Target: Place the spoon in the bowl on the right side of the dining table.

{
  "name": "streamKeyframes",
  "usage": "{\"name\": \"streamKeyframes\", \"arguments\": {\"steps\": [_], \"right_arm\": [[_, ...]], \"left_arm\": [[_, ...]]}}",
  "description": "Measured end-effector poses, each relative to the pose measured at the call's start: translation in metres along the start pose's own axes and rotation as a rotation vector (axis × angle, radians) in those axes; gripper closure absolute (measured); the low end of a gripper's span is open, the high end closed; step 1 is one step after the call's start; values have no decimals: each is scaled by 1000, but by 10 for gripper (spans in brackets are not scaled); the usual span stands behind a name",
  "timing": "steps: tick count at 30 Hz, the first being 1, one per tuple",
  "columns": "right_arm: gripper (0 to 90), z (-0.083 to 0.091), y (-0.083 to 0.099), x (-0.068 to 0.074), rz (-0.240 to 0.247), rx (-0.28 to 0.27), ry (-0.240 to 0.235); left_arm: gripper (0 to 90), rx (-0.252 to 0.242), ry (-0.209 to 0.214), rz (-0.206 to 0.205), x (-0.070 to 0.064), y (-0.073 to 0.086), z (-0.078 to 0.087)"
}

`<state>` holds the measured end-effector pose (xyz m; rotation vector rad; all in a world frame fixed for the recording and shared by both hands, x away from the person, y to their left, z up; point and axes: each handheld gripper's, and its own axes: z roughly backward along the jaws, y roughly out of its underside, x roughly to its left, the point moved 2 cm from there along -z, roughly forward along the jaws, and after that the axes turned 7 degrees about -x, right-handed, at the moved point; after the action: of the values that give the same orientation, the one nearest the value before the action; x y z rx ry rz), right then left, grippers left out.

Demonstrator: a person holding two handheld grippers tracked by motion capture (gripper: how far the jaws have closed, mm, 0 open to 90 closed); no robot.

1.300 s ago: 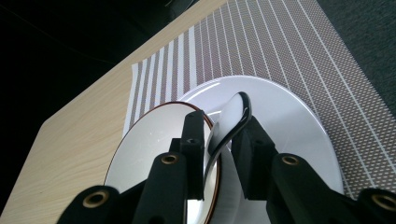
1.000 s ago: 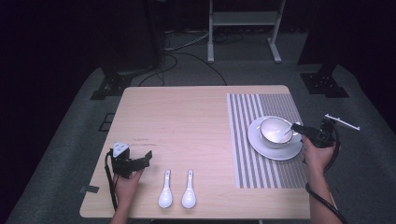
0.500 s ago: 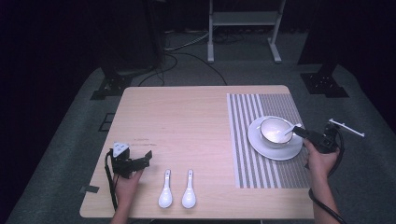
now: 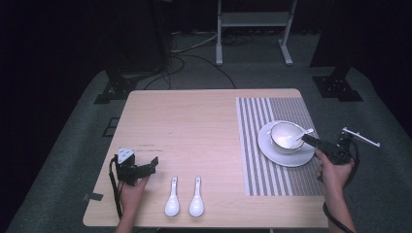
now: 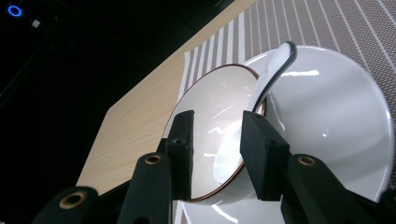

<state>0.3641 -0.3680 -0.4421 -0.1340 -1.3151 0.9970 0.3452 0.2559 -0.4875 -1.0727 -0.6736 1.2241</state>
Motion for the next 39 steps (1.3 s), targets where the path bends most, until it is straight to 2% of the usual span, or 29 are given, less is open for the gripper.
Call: {"name": "streamKeyframes", "arguments": {"steps": [9, 19, 39], "right_arm": [[548, 6, 17, 5, 15, 32, -81], [497, 14, 28, 16, 33, 44, -136], [473, 19, 53, 25, 68, 75, -190]], "left_arm": [[0, -1, 0, -2, 0, 0, 0], [0, 0, 2, -2, 0, 0, 0], [0, 0, 1, -4, -1, 0, 0]]}}
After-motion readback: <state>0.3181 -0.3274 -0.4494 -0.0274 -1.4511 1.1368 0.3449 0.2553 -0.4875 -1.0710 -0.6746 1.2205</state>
